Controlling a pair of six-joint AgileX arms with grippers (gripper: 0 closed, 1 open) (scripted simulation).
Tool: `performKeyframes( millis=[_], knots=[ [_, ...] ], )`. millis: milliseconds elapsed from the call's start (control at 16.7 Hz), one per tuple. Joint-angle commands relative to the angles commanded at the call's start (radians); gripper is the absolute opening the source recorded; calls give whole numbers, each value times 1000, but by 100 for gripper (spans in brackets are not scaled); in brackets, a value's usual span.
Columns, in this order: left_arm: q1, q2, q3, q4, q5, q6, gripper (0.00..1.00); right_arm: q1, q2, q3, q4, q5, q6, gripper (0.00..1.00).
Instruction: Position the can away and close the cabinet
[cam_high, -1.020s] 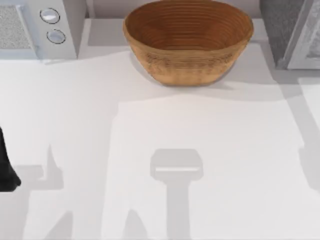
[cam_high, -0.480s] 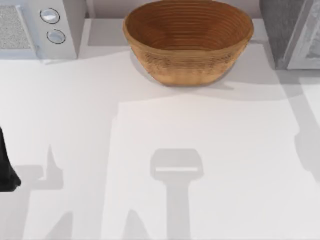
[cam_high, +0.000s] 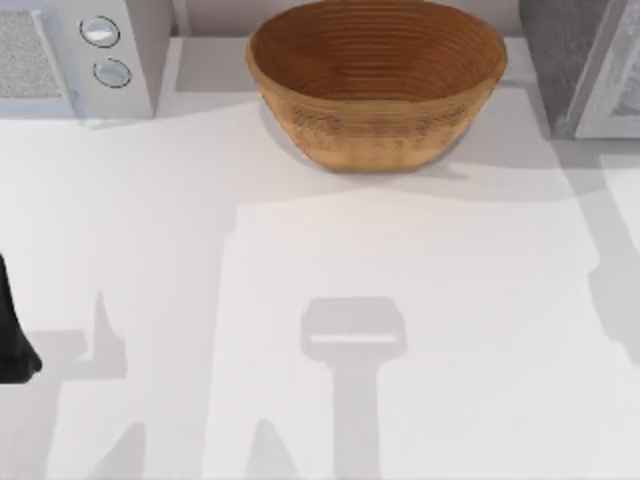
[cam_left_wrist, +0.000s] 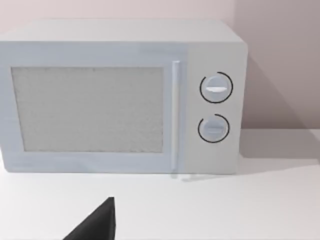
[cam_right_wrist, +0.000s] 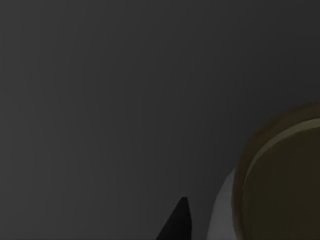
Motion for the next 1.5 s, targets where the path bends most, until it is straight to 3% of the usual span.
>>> performKeyframes(
  millis=[420,1140,1500],
  knots=[
    [0,0,0,0,0,0,100,0,0,0,0,0,0,98],
    [0,0,0,0,0,0,100,1,-29,-30,15,-6,-4,100],
    [0,0,0,0,0,0,100,-13,-347,-372,158,-54,-31,100]
  ],
)
